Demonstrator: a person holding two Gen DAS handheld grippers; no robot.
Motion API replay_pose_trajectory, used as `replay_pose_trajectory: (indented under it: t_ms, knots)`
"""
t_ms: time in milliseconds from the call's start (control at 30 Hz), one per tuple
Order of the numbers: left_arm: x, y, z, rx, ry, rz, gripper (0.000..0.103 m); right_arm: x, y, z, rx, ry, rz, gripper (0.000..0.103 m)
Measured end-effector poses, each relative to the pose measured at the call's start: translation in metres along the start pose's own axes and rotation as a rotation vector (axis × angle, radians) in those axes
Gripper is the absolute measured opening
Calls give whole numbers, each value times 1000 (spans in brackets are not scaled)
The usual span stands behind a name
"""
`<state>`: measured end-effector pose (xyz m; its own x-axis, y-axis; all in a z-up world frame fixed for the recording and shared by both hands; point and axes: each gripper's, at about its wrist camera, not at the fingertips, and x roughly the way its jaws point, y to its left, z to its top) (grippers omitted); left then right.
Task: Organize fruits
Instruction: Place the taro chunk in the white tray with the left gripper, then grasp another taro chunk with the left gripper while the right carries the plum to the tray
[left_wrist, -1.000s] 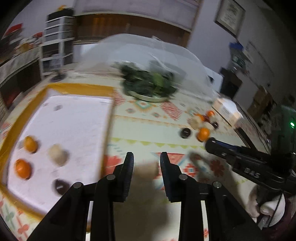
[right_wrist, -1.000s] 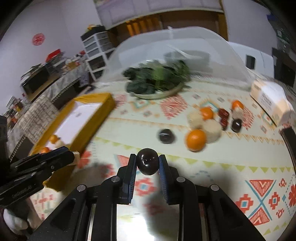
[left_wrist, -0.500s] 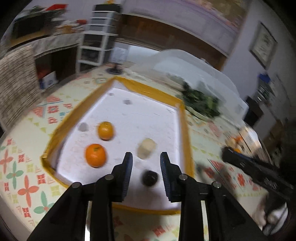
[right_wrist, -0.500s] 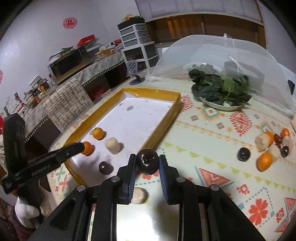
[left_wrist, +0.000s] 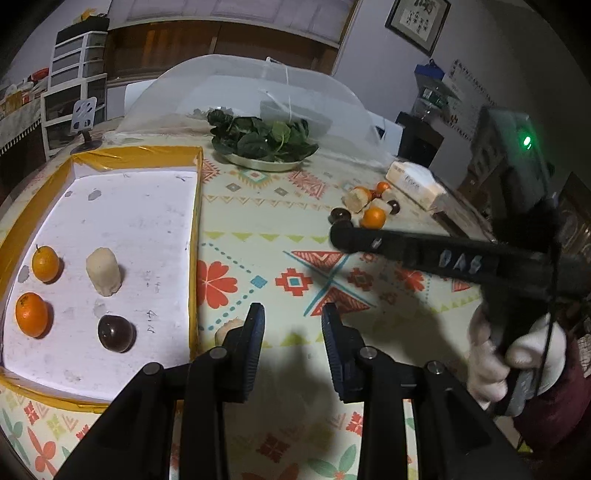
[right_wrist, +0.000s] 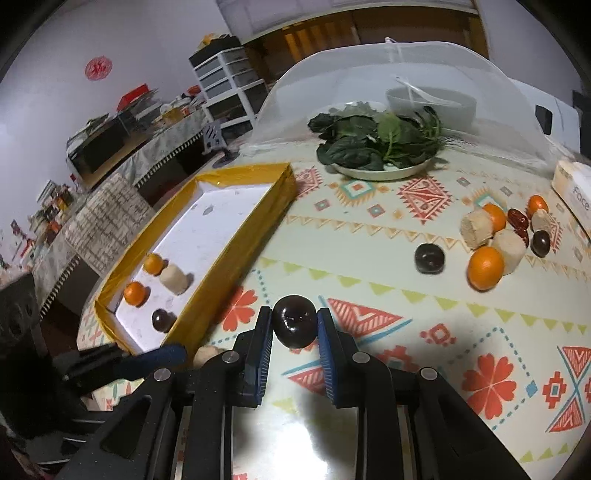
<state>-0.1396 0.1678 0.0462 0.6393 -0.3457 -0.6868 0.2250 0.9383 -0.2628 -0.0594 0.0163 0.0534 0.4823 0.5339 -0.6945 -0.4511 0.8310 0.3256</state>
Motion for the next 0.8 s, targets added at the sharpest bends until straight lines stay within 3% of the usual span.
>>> replay_pose_trajectory:
  t_ms: [67,167,267,533,567,700,800]
  knots:
    - [10,-4,-2,45,32,32,44,-3,-1,3,0,-8,6,26]
    - [29,-5,-6,107,103,65,44,-3,-2,2,0,-9,17,26]
    - [36,-10,-4,173,109,110,47,-4,-4,-3,11,-14,33,26]
    - [55,-17,5,226,125,262,53,-8,-20,-8,52,-29,61,26]
    - [56,-17,5,225,131,264,57,-9,-22,-8,56,-31,64,26]
    - [58,-19,9,171,158,183,78,-10,-31,-9,74,-35,78,26]
    - [51,-24,8,118,177,17,79,-11,-38,-11,89,-43,88,26]
